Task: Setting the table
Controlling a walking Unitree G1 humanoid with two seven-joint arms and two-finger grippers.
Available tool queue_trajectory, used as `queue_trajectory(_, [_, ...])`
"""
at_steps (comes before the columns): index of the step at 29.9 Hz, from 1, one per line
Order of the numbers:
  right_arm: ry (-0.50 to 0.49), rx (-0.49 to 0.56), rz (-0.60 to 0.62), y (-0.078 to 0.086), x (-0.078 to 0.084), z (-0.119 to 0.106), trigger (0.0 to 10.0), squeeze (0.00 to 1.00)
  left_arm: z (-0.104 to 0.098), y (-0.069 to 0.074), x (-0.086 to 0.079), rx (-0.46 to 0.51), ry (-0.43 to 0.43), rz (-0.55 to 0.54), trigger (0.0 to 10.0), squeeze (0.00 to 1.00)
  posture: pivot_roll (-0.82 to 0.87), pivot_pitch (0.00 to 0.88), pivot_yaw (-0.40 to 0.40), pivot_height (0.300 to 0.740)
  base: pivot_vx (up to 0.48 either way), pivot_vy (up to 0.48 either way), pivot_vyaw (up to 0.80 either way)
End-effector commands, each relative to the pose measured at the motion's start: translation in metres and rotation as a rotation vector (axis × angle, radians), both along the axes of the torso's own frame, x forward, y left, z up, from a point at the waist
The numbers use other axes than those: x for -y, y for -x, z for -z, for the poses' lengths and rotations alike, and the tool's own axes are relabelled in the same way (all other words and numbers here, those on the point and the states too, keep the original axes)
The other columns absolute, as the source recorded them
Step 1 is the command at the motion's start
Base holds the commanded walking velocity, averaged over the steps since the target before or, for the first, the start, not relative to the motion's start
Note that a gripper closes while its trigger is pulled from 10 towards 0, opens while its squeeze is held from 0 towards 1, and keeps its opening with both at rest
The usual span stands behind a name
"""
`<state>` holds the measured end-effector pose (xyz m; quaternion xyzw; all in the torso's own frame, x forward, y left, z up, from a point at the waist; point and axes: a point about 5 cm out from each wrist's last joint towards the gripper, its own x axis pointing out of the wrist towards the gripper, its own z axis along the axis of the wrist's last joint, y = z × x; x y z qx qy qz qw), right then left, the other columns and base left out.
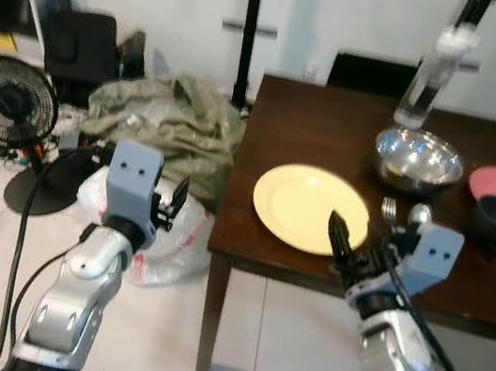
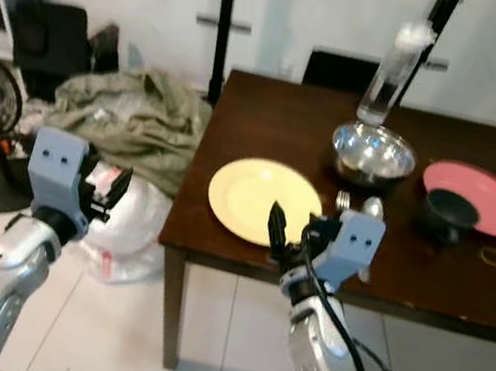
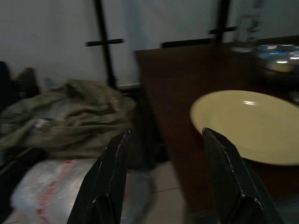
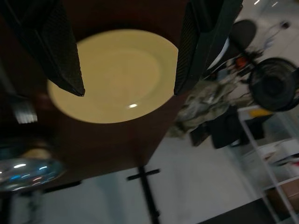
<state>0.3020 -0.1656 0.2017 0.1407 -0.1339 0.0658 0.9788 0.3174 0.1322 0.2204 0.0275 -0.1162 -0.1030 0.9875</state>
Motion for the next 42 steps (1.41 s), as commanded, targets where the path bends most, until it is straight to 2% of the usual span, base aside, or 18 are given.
queue_trajectory(1, [-0.010,-0.006,-0.004,0.0011,-0.0014,0.0027,10.0,0.00,0.0046,0.0004,-0.0045,-0.022,-0.003,-0.013,10.0,0.00,0.09,0.093,0.058,0.740,-0.270,0.000,0.00])
queue_trajectory(15, [-0.022,-0.004,-0.023,0.0017,-0.0033,0.0031,10.0,0.00,0.0053,0.0001,-0.0035,-0.024,-0.003,-0.006,10.0,0.00,0.09,0.088,0.061,0.740,-0.256,0.000,0.00])
queue_trajectory(42, [-0.018,-0.004,-0.082,0.0041,-0.0099,0.0042,10.0,0.00,0.0058,-0.0008,-0.0028,-0.038,0.012,-0.003,10.0,0.00,0.09,0.088,0.064,0.740,0.000,0.000,0.00])
